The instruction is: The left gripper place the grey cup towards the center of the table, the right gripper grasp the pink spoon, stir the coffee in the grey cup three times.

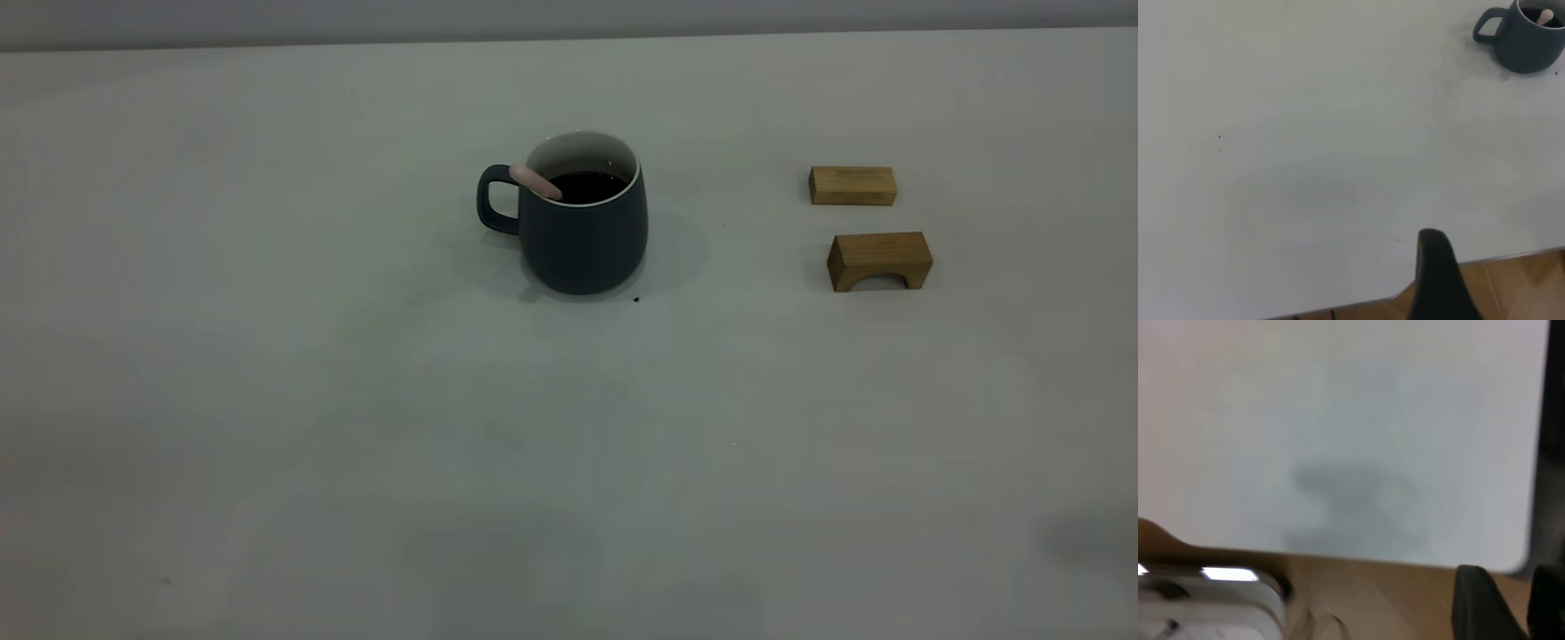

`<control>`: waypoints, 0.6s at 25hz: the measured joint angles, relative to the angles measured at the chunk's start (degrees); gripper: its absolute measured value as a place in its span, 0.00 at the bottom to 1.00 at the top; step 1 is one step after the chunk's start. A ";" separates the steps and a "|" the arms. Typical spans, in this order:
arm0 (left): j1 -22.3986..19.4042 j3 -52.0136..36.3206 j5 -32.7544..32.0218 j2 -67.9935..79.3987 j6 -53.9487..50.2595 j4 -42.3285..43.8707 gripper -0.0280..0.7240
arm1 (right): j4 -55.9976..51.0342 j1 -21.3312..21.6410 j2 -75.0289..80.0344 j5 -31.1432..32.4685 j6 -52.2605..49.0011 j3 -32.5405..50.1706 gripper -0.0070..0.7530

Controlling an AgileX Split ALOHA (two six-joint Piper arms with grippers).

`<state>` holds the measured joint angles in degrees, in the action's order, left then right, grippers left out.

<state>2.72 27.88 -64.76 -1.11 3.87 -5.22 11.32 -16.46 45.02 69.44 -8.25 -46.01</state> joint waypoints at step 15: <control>0.00 0.00 0.00 0.00 -0.06 0.00 0.73 | -4.33 10.95 -39.41 -3.54 -0.02 17.55 0.32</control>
<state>2.72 27.88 -64.76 -1.11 3.81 -5.22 6.99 -5.51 5.62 65.89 -8.27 -28.46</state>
